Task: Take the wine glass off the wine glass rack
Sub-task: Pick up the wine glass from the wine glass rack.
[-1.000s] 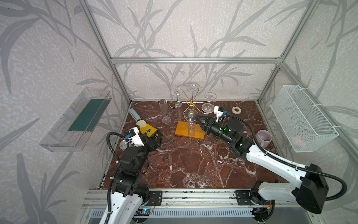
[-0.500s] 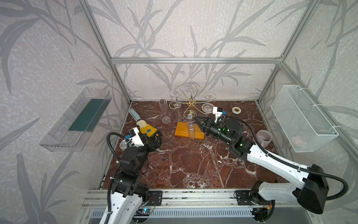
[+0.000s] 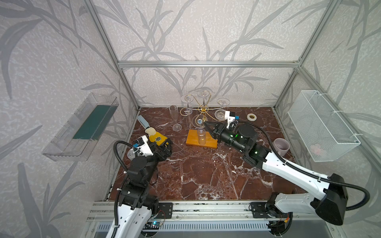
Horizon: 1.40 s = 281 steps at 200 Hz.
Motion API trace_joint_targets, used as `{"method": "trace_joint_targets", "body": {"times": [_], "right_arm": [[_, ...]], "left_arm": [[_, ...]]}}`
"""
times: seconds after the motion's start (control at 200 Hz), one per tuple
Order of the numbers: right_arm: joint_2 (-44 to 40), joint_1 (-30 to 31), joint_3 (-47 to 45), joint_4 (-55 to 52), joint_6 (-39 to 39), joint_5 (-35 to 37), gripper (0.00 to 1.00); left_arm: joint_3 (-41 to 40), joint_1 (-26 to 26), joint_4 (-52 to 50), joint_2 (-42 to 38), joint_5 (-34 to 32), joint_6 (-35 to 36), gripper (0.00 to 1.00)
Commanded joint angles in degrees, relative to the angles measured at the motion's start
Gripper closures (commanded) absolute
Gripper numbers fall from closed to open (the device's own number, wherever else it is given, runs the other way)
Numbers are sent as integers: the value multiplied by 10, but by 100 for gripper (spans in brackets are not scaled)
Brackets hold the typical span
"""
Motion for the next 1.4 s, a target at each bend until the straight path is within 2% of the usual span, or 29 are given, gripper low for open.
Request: {"method": "trace_joint_targets", "body": {"times": [0.0,0.2,0.9,1.399], "right_arm": [[9,10,27,12,-6,-5,100],[25,13,45,12,-3,2,100],[32,13,53,39,9,125,100],[-33,13,1,33,0,206,100]], "left_arm": [[-8,-1,-6,-5,0,3,1],[-11,-1,-5,-6,1,3,1],[-28,-2,-14,-28,6,-10,1],[-24,-2,-26,-38,3,-10,1]]}}
